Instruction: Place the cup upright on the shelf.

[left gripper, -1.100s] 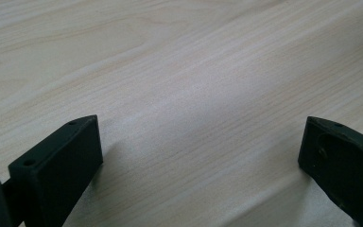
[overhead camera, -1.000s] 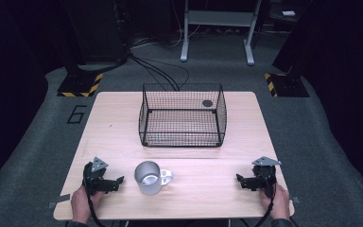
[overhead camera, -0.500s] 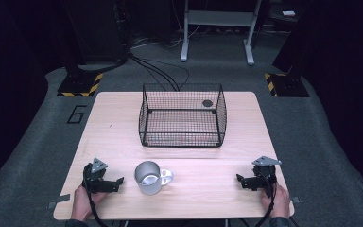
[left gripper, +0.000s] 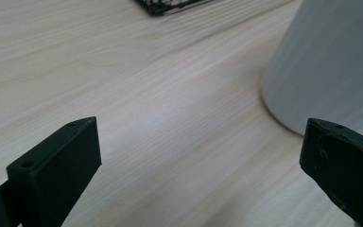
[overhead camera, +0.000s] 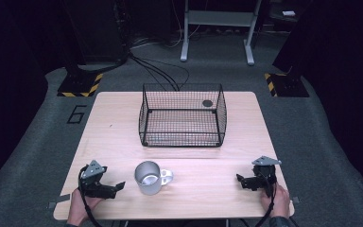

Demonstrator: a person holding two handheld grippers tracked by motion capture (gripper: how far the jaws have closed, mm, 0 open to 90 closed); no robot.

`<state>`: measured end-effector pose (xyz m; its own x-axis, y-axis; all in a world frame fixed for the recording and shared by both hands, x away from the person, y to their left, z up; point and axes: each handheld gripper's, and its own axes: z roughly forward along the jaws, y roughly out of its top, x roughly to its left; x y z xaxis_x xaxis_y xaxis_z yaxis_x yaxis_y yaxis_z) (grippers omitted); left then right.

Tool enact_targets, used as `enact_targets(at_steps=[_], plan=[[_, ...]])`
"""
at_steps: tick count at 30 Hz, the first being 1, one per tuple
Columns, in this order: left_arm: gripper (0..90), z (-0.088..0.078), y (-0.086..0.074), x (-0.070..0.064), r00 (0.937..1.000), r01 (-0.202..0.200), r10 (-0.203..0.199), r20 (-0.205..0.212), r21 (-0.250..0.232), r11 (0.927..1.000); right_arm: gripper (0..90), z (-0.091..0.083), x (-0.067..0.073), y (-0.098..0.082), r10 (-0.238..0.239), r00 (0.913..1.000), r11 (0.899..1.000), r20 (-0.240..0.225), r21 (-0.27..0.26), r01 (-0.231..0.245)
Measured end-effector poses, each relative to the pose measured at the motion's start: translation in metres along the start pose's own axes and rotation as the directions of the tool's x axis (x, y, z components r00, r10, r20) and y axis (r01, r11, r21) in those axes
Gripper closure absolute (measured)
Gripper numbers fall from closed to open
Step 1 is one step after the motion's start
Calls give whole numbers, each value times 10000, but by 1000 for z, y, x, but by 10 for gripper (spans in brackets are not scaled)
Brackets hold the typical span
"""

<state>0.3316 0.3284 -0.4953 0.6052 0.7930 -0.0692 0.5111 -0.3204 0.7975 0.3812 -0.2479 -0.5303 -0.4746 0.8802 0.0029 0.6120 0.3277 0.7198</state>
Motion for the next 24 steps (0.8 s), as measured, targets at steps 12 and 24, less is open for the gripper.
enact_targets(at_steps=[12, 24], plan=[[0, -17, 28, -33, 9907, -692, 772, 1122, -732, 9949, 0, 0, 0, 0, 1, 10000, 10000, -20, 83, -1], [0, 4, 53, -62, 9665, -1568, 1648, 1967, -556, 9861, 0, 0, 0, 0, 18, 10000, 10000, 0, -2, -18]])
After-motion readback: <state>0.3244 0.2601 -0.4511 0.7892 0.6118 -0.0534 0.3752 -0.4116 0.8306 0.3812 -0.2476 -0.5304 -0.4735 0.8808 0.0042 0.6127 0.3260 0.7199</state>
